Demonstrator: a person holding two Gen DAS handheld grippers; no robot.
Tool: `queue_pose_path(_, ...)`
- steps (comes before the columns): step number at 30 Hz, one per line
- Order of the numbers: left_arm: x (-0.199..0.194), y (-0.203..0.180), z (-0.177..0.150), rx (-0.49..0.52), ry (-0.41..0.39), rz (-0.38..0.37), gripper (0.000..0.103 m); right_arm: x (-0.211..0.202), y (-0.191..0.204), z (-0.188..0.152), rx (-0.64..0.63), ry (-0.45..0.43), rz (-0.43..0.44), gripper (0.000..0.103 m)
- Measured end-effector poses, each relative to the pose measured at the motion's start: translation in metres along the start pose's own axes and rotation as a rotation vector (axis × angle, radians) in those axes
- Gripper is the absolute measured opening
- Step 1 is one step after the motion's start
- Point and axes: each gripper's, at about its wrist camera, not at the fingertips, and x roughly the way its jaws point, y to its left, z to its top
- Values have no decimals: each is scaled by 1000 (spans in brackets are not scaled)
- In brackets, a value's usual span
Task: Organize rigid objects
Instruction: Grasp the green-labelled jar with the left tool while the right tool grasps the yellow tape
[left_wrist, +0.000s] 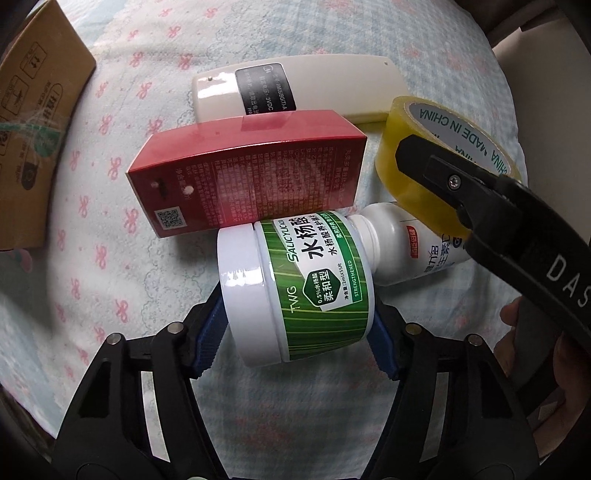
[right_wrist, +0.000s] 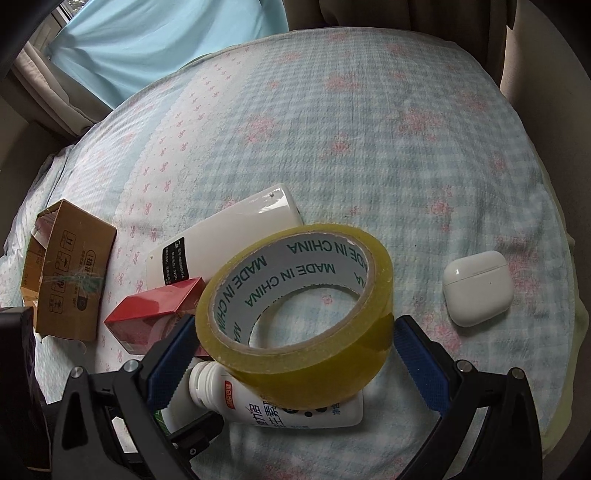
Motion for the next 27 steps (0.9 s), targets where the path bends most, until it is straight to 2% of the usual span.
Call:
queue_pose_path(8,-4,1,-1,7,-1,-13,63,4,4,2,-48,-17,-9,102)
queue_pose_path(25,-34,6,-13,79,17,-37,55,-21,-1,-5,28,-36,0,101)
queue_pose_path(26,-38,12,-24,93,18,-38,55,-25,0,-6,31,-39,1,101)
queue_pose_path(27,-41,23,-20,102,16,-40,55,-28,1,-6,33,-41,1,101)
